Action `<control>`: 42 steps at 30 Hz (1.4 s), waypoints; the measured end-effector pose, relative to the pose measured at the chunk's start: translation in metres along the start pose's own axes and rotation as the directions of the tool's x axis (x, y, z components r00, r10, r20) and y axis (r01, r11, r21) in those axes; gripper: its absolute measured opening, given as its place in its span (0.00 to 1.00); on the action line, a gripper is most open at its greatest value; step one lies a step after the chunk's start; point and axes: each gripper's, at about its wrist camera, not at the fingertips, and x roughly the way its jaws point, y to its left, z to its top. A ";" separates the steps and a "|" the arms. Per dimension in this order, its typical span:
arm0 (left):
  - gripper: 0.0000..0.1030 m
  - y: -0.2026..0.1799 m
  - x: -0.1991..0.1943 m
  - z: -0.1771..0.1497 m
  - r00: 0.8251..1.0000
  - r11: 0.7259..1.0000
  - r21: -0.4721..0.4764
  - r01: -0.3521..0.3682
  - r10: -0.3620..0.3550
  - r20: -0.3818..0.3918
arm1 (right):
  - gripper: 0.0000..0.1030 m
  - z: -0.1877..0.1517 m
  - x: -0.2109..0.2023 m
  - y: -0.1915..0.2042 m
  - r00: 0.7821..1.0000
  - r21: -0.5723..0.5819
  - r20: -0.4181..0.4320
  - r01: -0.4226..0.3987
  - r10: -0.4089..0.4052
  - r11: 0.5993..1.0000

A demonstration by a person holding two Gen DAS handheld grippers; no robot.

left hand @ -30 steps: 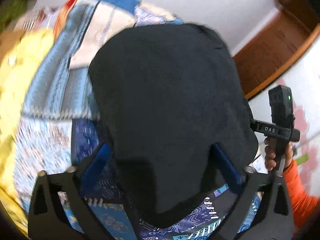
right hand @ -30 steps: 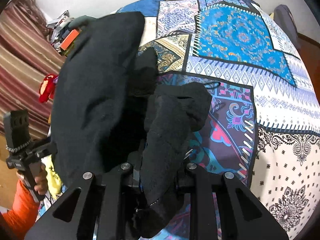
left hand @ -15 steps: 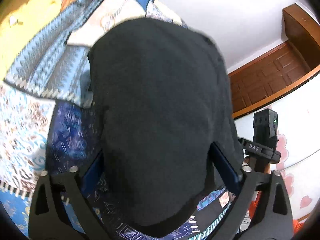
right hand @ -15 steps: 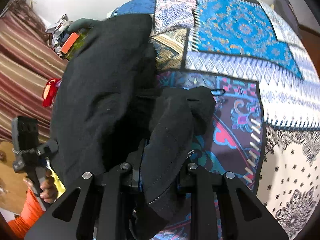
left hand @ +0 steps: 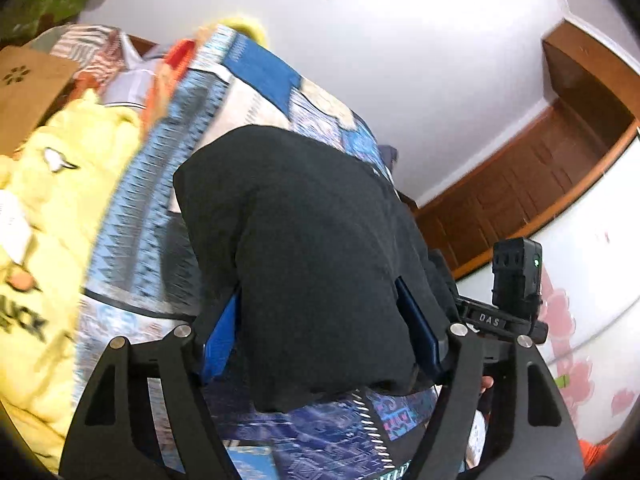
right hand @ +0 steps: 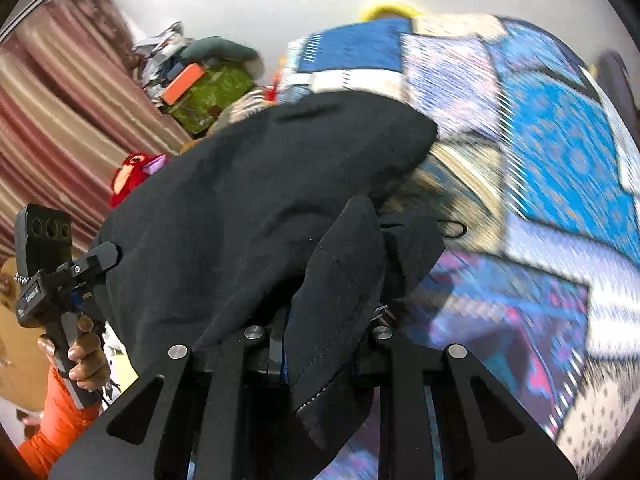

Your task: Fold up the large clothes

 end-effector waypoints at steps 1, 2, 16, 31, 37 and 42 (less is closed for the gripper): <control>0.72 0.009 -0.009 0.007 1.000 1.000 -0.006 -0.013 0.013 0.015 | 0.17 0.006 0.008 0.011 1.000 -0.021 0.006 -0.005 0.005 1.000; 0.72 0.017 -0.015 0.011 0.999 1.000 -0.005 -0.026 0.026 0.024 | 0.17 0.012 0.016 0.020 1.000 -0.043 0.012 -0.007 0.007 0.999; 0.70 0.155 -0.036 0.012 0.986 0.979 -0.126 -0.160 0.165 0.028 | 0.18 0.019 0.167 0.060 0.991 -0.059 -0.133 -0.037 0.029 0.998; 0.75 0.130 -0.044 -0.021 0.935 0.934 0.056 -0.353 0.354 -0.006 | 0.38 -0.010 0.124 0.045 0.968 -0.100 -0.196 0.139 -0.156 0.985; 0.75 0.090 -0.063 -0.007 0.908 0.894 0.158 -0.419 0.411 0.084 | 0.41 -0.010 0.085 0.068 0.959 -0.218 -0.070 0.255 -0.275 0.942; 0.75 0.070 -0.053 0.013 0.888 0.859 0.224 -0.459 0.441 0.130 | 0.41 -0.006 0.057 0.070 0.967 -0.205 0.051 0.257 -0.251 0.945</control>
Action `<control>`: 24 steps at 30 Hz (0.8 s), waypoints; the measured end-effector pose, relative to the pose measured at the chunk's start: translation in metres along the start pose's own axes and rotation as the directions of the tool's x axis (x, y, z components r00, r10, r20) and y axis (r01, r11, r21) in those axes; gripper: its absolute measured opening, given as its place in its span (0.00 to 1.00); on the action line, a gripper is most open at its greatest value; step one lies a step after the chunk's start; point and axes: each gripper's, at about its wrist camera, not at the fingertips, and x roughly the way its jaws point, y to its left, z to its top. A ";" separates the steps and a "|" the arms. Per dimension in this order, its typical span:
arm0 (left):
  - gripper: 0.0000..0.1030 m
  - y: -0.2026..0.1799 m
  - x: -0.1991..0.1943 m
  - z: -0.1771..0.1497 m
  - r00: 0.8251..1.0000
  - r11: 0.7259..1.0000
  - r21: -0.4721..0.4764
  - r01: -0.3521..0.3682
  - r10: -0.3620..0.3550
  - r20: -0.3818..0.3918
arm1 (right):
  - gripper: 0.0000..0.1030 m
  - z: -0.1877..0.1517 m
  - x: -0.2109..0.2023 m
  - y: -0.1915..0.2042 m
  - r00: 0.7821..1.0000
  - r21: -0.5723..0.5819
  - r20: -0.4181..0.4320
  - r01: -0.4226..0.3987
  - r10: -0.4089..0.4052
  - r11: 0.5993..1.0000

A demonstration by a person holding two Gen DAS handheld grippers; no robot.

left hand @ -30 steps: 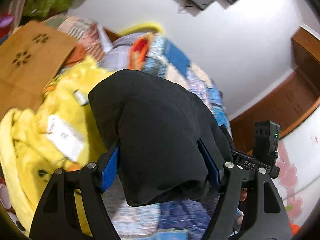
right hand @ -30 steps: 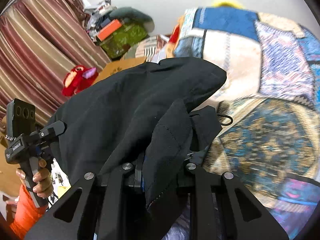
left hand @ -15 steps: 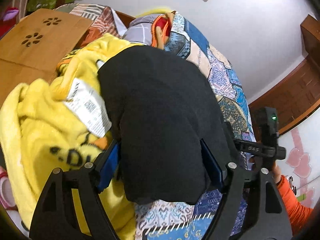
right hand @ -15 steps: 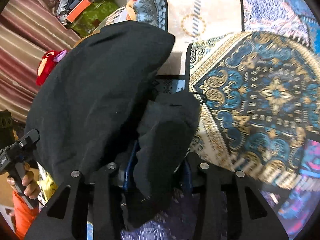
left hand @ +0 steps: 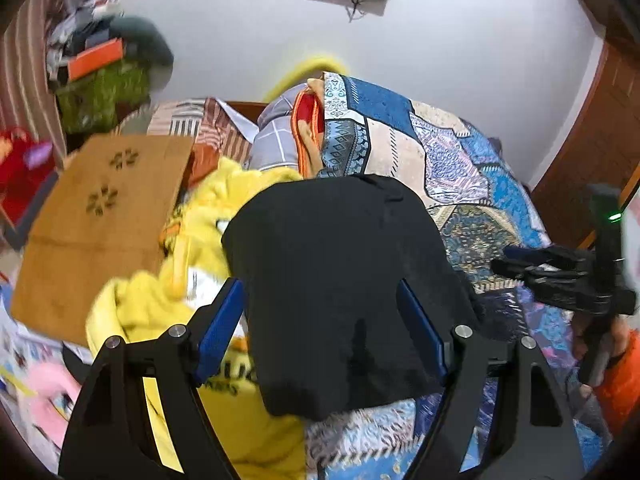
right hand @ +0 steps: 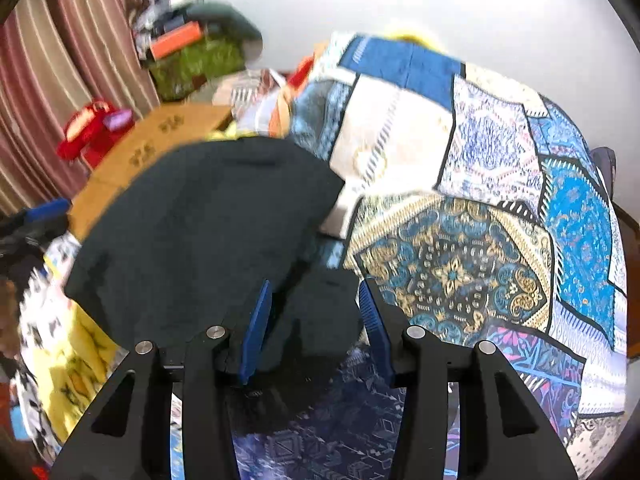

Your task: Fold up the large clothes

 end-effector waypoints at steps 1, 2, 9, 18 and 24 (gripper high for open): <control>0.75 -0.004 0.010 0.003 1.000 1.000 0.015 -0.009 0.009 -0.017 | 0.41 0.004 0.002 0.003 1.000 -0.002 -0.001 -0.023 0.023 1.000; 0.75 -0.006 0.020 0.004 0.999 1.000 0.022 -0.013 0.014 -0.038 | 0.41 0.006 0.007 0.007 0.999 -0.008 -0.009 -0.049 0.049 0.999; 0.84 -0.013 0.065 -0.017 0.989 0.992 0.064 -0.107 0.112 -0.092 | 0.43 -0.004 0.084 0.052 0.979 -0.114 -0.185 -0.106 0.084 0.988; 0.83 -0.019 0.058 -0.020 0.980 0.986 0.053 -0.158 0.163 -0.110 | 0.48 -0.011 0.075 0.024 0.976 -0.009 -0.189 -0.113 0.109 0.994; 0.81 -0.033 0.012 -0.021 0.988 0.989 -0.014 -0.147 0.146 -0.048 | 0.48 -0.007 0.001 0.024 0.995 -0.058 -0.045 -0.090 0.087 0.994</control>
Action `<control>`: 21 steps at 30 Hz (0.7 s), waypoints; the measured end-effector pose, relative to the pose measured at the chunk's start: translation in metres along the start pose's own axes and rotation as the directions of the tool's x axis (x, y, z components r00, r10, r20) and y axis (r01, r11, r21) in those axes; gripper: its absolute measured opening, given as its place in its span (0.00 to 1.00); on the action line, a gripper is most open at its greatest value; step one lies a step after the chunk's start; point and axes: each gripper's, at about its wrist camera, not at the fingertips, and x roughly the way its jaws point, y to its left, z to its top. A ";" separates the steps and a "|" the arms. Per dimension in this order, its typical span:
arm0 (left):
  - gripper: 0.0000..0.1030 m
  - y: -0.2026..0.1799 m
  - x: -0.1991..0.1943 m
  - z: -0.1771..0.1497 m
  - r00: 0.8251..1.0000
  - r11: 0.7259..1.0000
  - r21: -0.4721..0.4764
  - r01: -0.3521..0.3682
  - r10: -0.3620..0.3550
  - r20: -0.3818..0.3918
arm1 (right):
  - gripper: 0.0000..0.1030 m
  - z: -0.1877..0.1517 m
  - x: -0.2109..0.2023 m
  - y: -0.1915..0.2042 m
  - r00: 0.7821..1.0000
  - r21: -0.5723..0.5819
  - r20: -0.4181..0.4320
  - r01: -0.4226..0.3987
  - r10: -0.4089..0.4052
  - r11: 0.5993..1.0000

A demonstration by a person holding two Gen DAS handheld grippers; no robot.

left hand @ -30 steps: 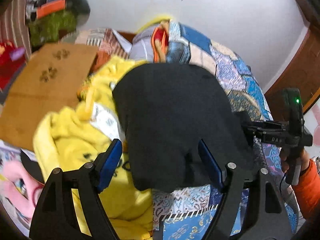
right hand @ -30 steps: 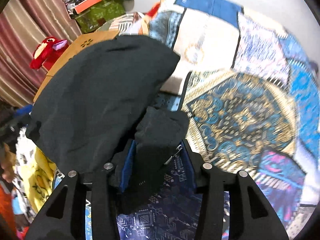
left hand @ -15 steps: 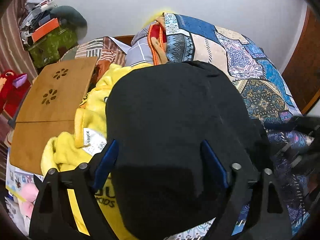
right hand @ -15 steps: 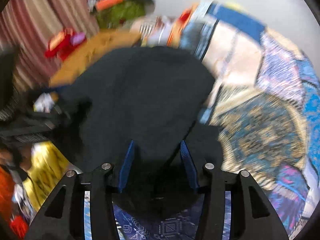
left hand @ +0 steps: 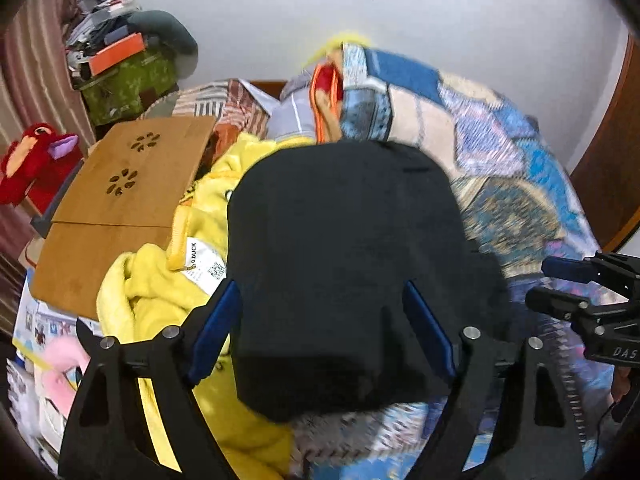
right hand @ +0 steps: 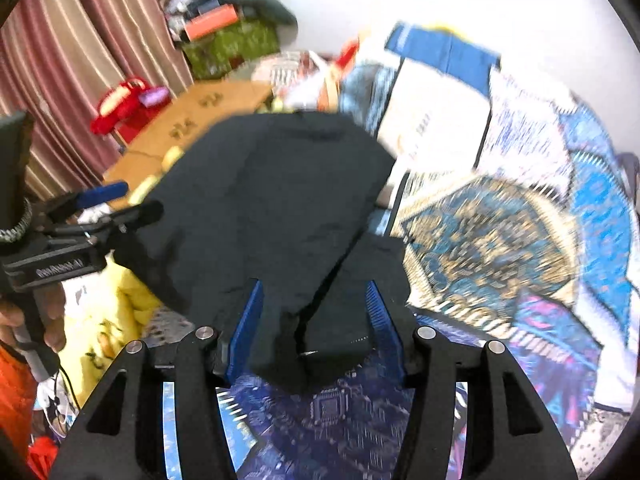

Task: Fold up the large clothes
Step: 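Release the folded hoodie and lift both grippers away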

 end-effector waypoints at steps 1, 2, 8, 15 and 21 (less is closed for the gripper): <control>0.81 -0.004 -0.016 -0.001 1.000 1.000 -0.003 0.004 -0.004 0.023 | 0.48 0.000 -0.016 0.003 0.999 -0.001 0.031 -0.004 0.004 1.000; 0.81 -0.007 -0.025 0.000 0.999 1.000 -0.001 0.004 -0.004 0.036 | 0.48 -0.001 -0.031 0.005 0.998 -0.003 0.062 -0.010 0.010 1.000; 0.81 -0.037 -0.131 0.000 0.976 0.999 0.046 0.010 -0.020 0.215 | 0.48 -0.002 -0.127 0.032 0.957 -0.032 0.289 -0.012 0.020 0.999; 0.81 -0.073 -0.264 -0.025 0.872 0.997 0.076 0.005 -0.042 0.487 | 0.48 -0.028 -0.229 0.058 0.839 -0.048 0.542 -0.018 0.041 0.999; 0.81 -0.097 -0.341 -0.066 0.762 0.998 0.061 -0.008 -0.034 0.646 | 0.48 -0.064 -0.284 0.079 0.743 -0.069 0.666 -0.027 0.066 0.997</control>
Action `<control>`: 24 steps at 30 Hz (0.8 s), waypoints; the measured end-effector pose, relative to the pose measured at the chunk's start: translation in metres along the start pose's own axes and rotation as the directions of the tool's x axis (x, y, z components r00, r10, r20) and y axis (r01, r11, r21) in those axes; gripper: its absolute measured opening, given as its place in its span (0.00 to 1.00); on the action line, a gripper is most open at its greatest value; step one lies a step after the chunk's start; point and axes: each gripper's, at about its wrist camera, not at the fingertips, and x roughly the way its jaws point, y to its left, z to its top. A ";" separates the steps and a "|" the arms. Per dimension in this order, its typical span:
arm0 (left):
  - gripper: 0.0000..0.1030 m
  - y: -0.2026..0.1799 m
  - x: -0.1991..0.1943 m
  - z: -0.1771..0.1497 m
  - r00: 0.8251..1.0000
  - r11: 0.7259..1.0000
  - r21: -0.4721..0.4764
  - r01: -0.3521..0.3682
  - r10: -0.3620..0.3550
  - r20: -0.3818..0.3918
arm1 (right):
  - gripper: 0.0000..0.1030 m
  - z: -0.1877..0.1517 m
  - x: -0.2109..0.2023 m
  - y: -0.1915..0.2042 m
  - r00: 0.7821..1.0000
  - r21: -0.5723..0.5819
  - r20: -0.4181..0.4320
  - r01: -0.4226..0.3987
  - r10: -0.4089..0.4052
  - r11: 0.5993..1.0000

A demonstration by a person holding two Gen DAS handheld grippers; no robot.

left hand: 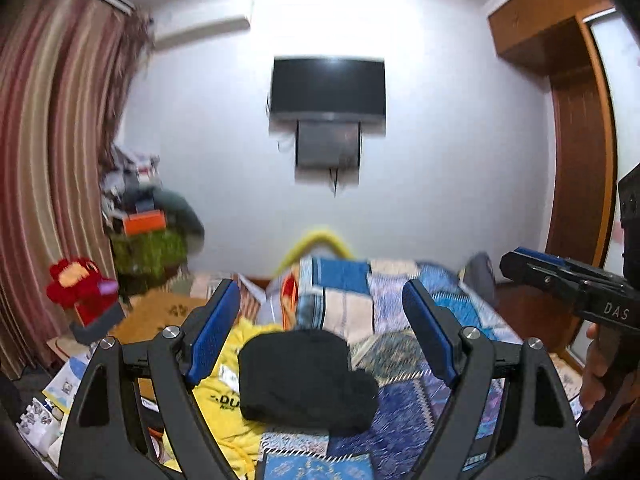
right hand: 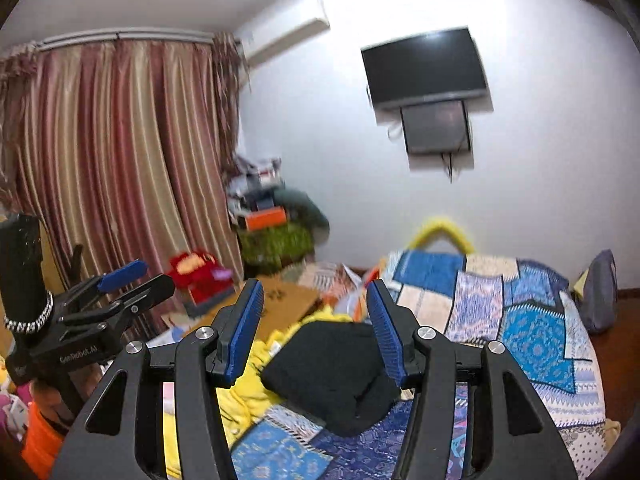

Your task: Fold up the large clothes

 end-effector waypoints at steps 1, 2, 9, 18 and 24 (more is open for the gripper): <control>0.81 -0.004 -0.010 0.000 1.000 1.000 -0.002 -0.004 0.004 0.021 | 0.48 -0.002 -0.005 0.003 1.000 -0.004 0.011 0.000 0.000 1.000; 0.81 -0.007 -0.019 0.000 0.999 1.000 -0.006 0.003 -0.003 0.034 | 0.49 -0.002 -0.013 0.008 1.000 -0.015 0.026 0.003 -0.003 1.000; 0.87 -0.026 -0.049 -0.018 0.996 0.999 -0.023 -0.043 0.045 0.074 | 0.59 -0.019 -0.019 0.025 0.998 -0.057 0.042 0.046 -0.044 0.997; 0.99 -0.025 -0.060 -0.037 0.996 0.996 -0.050 -0.077 0.079 0.039 | 0.86 -0.030 -0.022 0.032 0.995 -0.033 0.031 0.093 -0.092 0.995; 0.99 -0.025 -0.063 -0.042 0.996 0.994 -0.069 -0.085 0.087 0.020 | 0.86 -0.035 -0.026 0.033 0.994 -0.042 0.017 0.105 -0.105 0.994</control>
